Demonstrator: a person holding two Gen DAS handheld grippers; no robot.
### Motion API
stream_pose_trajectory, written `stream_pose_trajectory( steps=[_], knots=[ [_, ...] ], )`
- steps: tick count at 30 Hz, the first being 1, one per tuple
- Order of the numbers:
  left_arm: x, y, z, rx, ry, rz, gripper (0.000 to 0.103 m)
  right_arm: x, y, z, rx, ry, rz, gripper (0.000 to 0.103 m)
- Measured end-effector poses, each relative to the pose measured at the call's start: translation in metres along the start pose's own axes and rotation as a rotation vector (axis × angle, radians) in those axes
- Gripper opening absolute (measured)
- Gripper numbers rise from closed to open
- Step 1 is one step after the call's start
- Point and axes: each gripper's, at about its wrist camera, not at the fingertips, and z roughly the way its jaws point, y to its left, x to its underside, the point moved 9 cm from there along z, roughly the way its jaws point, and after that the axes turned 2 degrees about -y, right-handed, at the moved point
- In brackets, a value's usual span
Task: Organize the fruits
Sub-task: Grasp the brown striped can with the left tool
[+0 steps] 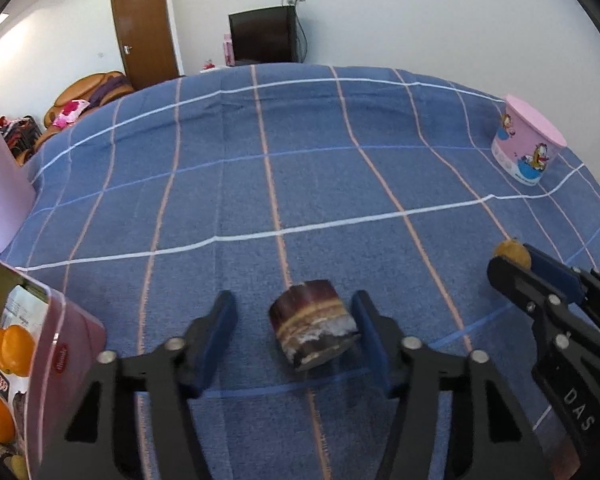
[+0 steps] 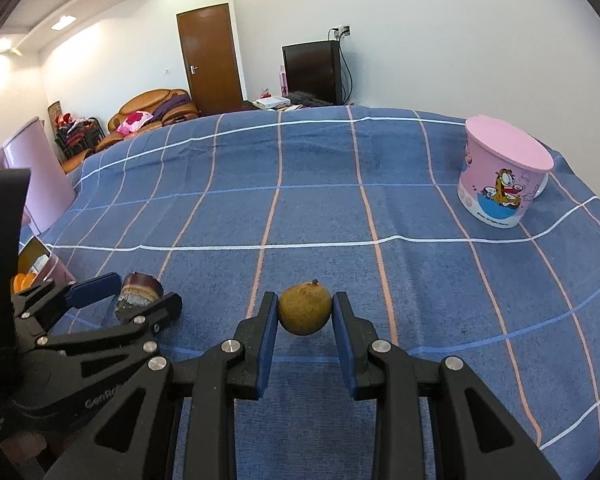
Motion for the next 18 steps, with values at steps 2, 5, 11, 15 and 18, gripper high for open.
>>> stream_pose_trajectory(
  steps=[2,5,11,15,18],
  knots=[
    [0.0,-0.004,0.0,0.024,0.0,0.011,0.043,0.0,0.001,0.002,-0.007,0.006,-0.002,0.029],
    [0.001,-0.005,-0.002,0.027,-0.002,0.009,0.043,0.0,0.001,0.003,-0.012,0.007,-0.002,0.029],
    [0.002,0.0,-0.005,0.029,-0.008,-0.018,0.043,-0.003,0.002,-0.001,-0.022,-0.019,-0.004,0.029],
    [0.003,0.003,-0.007,0.018,-0.022,-0.029,0.043,-0.004,0.003,-0.004,-0.026,-0.037,-0.008,0.029],
    [0.002,0.004,-0.011,0.006,-0.04,-0.027,0.043,-0.005,0.003,-0.005,-0.028,-0.045,-0.013,0.029]
  ],
)
